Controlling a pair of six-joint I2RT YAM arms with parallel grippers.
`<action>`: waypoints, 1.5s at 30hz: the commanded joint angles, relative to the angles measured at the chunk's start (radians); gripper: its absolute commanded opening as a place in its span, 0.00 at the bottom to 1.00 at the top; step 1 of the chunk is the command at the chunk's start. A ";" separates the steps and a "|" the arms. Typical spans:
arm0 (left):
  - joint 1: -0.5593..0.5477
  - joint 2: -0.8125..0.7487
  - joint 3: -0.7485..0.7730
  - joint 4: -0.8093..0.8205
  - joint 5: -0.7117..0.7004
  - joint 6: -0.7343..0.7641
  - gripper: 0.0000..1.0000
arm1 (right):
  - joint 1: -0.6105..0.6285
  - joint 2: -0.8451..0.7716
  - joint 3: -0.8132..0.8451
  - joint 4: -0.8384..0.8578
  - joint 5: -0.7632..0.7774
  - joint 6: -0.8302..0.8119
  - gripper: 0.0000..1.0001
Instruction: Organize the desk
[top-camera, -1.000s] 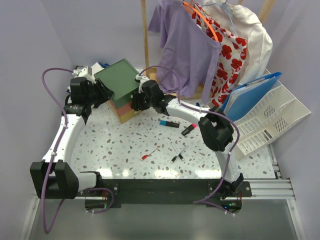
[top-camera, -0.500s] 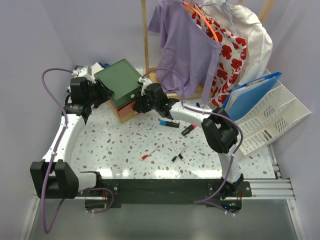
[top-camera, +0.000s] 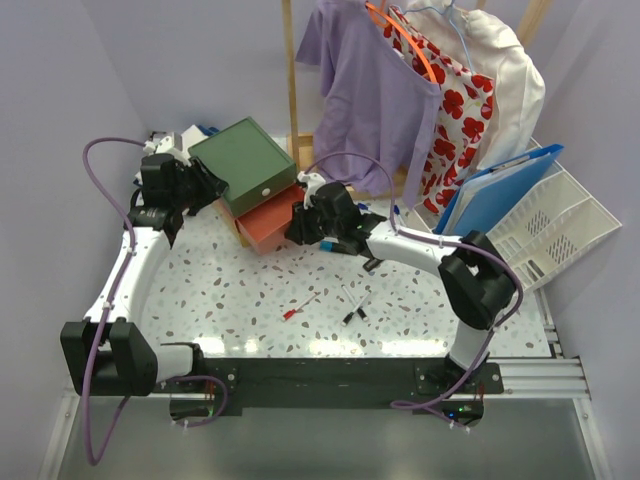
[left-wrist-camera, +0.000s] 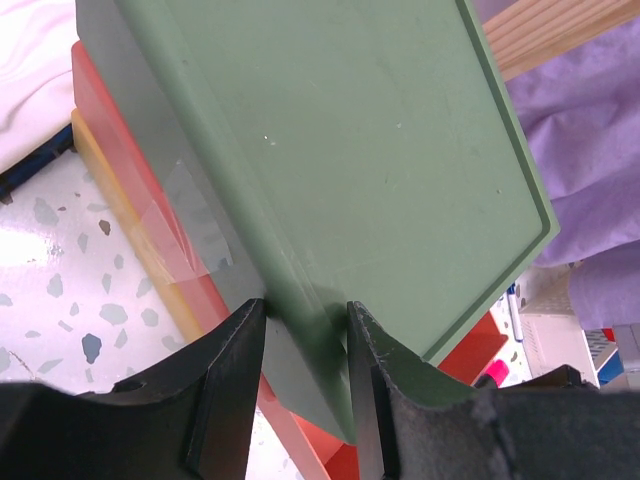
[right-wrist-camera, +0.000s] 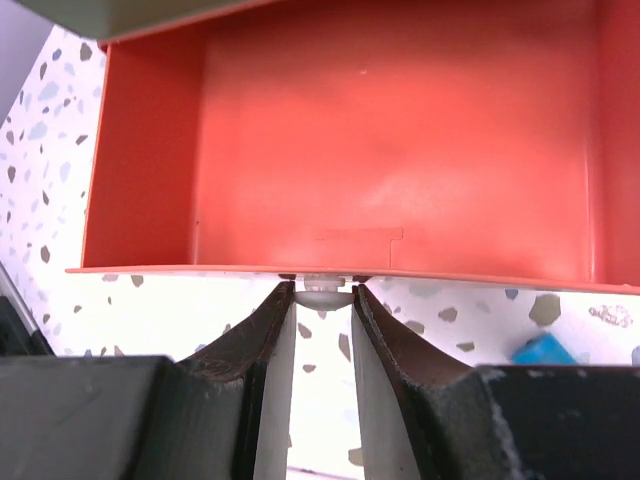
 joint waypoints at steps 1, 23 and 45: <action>-0.004 0.039 0.001 0.001 -0.013 -0.003 0.42 | -0.014 -0.049 -0.034 0.035 0.015 -0.034 0.18; 0.022 -0.108 0.142 -0.068 0.037 0.224 0.93 | -0.068 -0.304 0.073 -0.508 -0.454 -0.798 0.93; -0.214 -0.349 -0.040 -0.058 0.320 0.421 0.98 | -0.315 -0.393 0.033 -0.787 -0.625 -1.140 0.94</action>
